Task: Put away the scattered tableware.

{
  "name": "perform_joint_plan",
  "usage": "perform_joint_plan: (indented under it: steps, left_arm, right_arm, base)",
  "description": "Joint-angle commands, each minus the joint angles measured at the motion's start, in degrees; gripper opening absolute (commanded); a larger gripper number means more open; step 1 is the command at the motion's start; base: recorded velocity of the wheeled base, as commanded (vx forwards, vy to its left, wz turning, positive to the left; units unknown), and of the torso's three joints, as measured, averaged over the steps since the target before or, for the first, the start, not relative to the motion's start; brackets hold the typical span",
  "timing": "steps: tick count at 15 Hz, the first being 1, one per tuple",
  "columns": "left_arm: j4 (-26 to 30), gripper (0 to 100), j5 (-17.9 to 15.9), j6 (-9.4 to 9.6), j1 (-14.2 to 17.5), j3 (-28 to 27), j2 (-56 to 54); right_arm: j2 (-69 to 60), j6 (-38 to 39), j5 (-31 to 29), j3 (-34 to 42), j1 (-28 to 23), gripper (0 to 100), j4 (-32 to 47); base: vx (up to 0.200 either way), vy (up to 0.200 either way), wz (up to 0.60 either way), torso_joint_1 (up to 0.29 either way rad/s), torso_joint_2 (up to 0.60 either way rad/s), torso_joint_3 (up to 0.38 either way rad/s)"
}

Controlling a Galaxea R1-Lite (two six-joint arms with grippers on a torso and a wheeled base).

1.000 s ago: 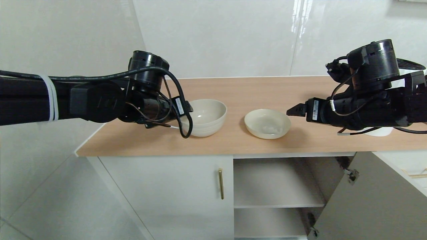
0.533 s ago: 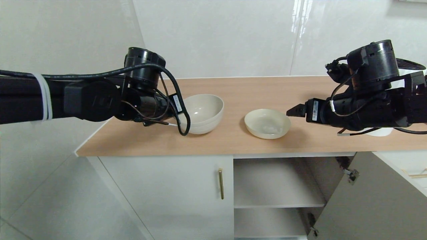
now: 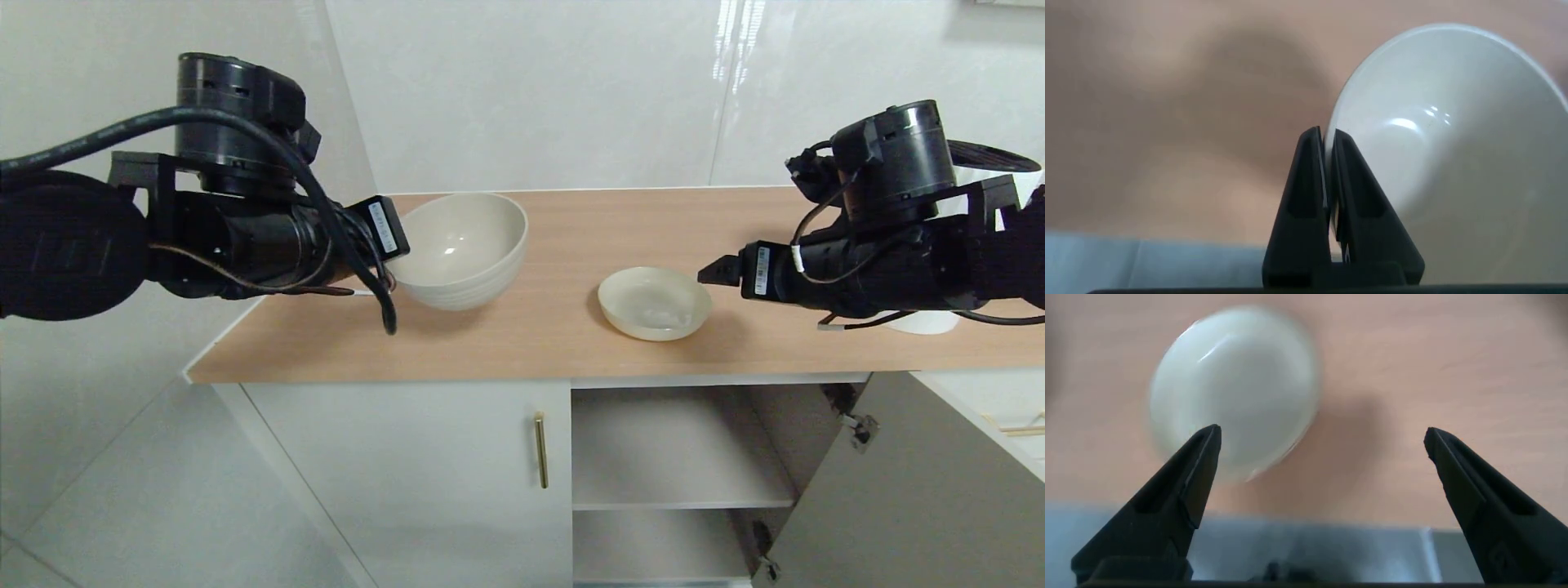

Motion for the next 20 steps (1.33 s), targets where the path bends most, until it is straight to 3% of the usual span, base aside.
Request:
perform_joint_plan:
  steps: [1, 14, 15, 20]
  left_arm:
    - [-4.2, 0, 0.0, 1.52, 0.0, 4.0, -1.6]
    - [-5.5, 0, 0.0, 1.88, 0.0, 4.9, -1.3]
    - [-5.5, 0, 0.1, 1.96, 0.0, 4.9, -1.3]
    - [-5.5, 0, 0.1, 1.96, 0.0, 5.8, -1.6]
  right_arm:
    - [6.0, -0.1, -5.7, -3.8, 1.0, 100, 0.2]
    - [13.3, 0.0, -6.6, -6.6, 0.1, 100, 0.3]
    - [13.5, 0.3, -6.5, -6.6, 0.1, 0, 0.1]
    - [10.8, 2.3, -5.9, -7.2, 0.1, 0, 0.3]
  base:
    - [0.000, 0.000, 0.00, 0.000, 0.00, 0.000]
    - [0.000, 0.000, 0.00, 0.000, 0.00, 0.000]
    - [0.000, 0.000, 0.00, 0.000, 0.00, 0.000]
    - [0.000, 0.000, 0.00, 0.000, 0.00, 0.000]
